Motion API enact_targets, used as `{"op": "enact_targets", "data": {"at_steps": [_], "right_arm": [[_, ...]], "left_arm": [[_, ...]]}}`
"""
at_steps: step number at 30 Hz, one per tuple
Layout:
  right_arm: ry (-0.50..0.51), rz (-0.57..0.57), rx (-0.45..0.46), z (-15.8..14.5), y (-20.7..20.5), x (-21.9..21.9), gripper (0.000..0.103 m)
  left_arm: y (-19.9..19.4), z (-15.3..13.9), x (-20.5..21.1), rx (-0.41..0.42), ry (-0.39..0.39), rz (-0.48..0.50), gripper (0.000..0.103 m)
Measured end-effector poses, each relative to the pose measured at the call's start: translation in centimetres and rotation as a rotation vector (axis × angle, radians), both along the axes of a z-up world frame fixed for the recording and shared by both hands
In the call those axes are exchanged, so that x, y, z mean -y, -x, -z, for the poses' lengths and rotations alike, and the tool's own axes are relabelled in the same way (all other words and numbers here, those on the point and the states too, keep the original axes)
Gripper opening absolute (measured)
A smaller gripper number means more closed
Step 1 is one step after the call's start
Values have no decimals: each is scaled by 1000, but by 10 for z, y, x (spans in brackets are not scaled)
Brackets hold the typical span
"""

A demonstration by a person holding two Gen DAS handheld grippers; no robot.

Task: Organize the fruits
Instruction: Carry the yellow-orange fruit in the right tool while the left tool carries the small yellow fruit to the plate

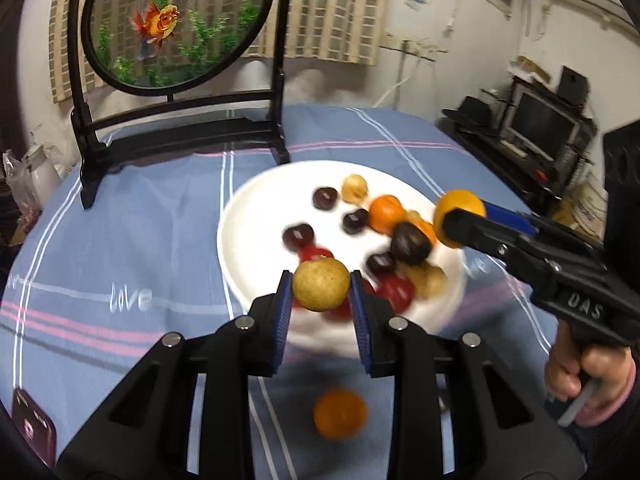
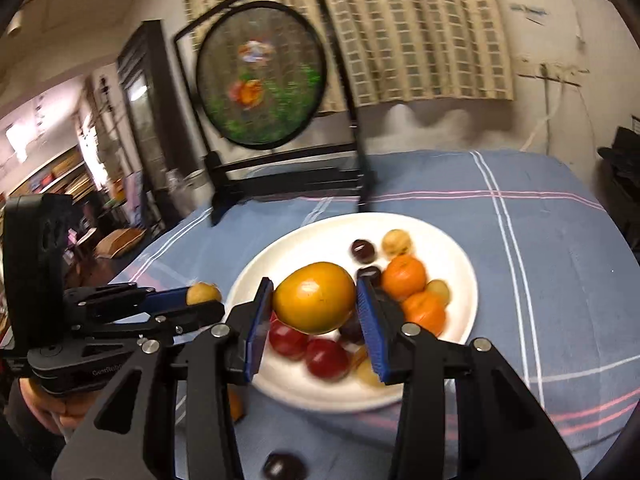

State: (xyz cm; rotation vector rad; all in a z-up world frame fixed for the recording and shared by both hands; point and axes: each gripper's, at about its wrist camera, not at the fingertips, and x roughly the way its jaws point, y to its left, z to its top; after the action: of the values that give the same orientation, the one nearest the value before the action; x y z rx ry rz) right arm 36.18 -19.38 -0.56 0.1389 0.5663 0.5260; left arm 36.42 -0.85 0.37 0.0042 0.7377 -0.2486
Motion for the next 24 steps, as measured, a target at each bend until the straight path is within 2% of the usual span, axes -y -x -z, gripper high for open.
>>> {"op": "enact_targets", "data": {"at_steps": [4,6,7,8,13,15,16,20,24], "right_arm": [[25,34,-24,14,-29,3,44],[46,50,-41,17,-36,1,51],[48,54,-40,17,-36,3,56],[48,58,-34,15,-34,5,56],[72,12,12,-1,-4,8,56],[78,-37,1,-1,17,5,56],[84,-64,-7,0,28,3,56],[188,-170,-41,21,72,-11,56],[318,-226,-120,50,87,-30,56]], "left_arm": [[-39,13,5,-40,-55,-59,29],[-50,18,4,-54,-83,-102,36],[-50,18,3,-46,-89,-114,45],[-46,15,2,-26,-97,-124,51],[-18,2,-3,11,-126,-134,55],[-1,2,-8,20,-125,-134,62],[9,2,-12,23,-117,-134,70],[53,18,-32,2,-76,-115,71],[75,35,-37,-31,-83,-113,71]]}}
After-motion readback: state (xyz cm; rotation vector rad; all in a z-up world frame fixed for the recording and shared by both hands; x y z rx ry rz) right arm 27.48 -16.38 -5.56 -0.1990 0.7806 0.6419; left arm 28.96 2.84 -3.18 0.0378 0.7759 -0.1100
